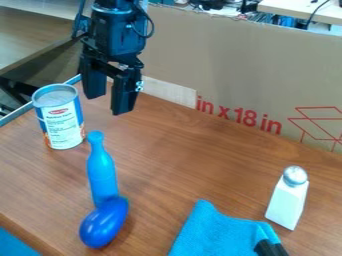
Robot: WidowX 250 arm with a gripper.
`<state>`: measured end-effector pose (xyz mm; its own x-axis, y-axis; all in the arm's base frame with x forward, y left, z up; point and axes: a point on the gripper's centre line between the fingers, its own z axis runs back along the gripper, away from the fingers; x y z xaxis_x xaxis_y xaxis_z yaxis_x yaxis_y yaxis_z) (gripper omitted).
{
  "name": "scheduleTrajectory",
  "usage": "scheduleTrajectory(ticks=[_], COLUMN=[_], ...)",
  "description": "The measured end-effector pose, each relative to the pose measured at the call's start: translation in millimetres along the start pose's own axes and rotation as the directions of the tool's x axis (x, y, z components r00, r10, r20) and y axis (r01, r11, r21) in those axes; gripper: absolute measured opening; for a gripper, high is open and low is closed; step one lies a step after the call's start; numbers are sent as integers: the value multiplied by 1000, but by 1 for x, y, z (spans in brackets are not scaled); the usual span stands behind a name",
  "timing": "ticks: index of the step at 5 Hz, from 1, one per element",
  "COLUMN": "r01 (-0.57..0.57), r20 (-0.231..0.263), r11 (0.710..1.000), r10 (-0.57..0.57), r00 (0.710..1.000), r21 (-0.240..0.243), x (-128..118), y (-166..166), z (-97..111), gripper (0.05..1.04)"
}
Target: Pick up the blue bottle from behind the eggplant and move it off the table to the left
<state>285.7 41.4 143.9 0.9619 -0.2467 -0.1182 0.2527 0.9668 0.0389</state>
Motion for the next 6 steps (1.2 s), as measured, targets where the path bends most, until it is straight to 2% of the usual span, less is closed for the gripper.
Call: scheduleTrajectory(ticks=[1,2,3,4,6], r01=[2,30,64,75,72], r20=[-22,17,47,4,-88], r11=[1000,999,998,997,997], r10=[-2,-30,-64,-75,-71], r00=[1000,999,997,997,994], r21=[-10,-17,-5,11,5], x=[-1,-12,-22,-28,-33], y=[-1,-11,-26,-31,-28], z=[-7,-2,1,-7,-31], gripper=[1000,1000,1000,1000,1000])
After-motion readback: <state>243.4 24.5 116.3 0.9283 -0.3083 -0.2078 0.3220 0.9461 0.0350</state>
